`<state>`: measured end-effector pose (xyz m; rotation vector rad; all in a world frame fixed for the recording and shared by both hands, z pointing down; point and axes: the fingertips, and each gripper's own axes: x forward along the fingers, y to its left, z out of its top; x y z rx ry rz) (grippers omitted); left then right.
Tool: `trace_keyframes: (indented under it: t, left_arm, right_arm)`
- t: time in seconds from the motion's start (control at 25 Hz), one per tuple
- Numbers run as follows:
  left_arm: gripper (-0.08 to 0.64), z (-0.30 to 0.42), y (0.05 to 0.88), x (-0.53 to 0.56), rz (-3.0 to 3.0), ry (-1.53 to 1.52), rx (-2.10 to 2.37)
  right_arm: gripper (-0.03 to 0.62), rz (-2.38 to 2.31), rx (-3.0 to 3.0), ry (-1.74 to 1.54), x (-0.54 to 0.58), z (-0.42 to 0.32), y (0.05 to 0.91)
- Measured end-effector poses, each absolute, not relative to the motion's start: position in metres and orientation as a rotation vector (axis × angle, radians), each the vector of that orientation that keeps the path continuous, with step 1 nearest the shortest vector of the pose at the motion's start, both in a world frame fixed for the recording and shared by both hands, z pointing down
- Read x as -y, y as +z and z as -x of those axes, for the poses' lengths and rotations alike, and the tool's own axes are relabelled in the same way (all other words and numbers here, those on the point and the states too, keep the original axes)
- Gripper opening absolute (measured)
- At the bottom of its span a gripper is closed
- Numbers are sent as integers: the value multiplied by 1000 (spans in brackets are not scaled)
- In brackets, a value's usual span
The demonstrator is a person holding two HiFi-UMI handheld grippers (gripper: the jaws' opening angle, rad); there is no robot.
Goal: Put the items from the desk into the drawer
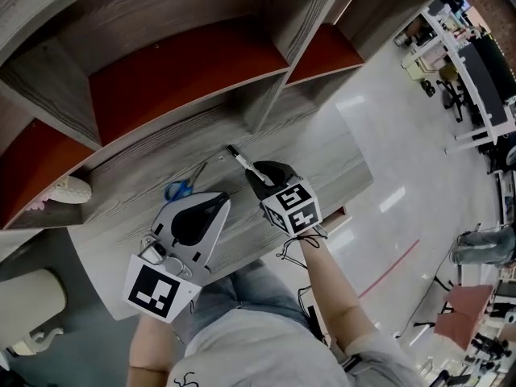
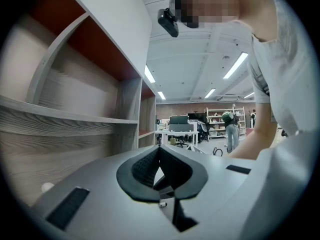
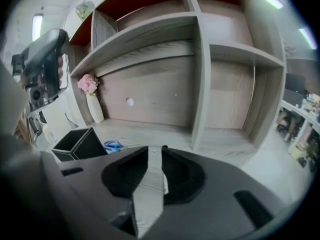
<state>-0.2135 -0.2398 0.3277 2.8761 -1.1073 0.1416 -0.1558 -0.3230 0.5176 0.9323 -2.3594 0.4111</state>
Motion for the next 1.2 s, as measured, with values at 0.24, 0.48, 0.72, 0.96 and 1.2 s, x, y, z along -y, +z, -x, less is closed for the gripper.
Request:
trace_keyframes:
  t: [0.24, 0.48, 0.72, 0.96, 1.2]
  left_arm:
    - [5, 217, 335, 244, -2859, 155, 1114]
    - [5, 218, 340, 249, -2841, 161, 1126]
    - [5, 220, 343, 251, -2830, 166, 1137]
    - [5, 222, 345, 252, -2823, 170, 1149]
    - [5, 221, 345, 253, -2818, 162, 1153]
  right_arm:
    - [94, -885, 2242, 462, 330, 153, 558]
    - [98, -840, 2143, 516, 334, 149, 588]
    - [100, -816, 2084, 534, 336, 147, 607]
    - [103, -799, 2036, 552, 336, 147, 620]
    - [75, -821, 2025, 546, 339, 144, 621]
